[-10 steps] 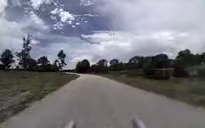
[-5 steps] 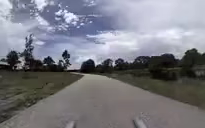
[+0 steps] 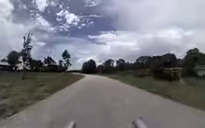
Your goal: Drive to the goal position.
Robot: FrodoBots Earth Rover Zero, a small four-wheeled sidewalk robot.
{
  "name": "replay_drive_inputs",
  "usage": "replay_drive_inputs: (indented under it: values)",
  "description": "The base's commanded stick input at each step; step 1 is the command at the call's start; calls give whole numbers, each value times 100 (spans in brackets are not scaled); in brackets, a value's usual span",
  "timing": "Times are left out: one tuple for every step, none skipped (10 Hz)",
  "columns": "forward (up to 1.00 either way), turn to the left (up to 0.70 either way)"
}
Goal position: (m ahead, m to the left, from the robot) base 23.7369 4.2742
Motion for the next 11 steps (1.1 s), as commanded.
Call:
replay_drive_inputs:
  values:
    - [85,0]
    - [85,0]
    - [85,0]
    - [85,0]
    - [85,0]
    - [85,0]
    - [85,0]
    - [85,0]
    - [85,0]
    - [85,0]
    - [85,0]
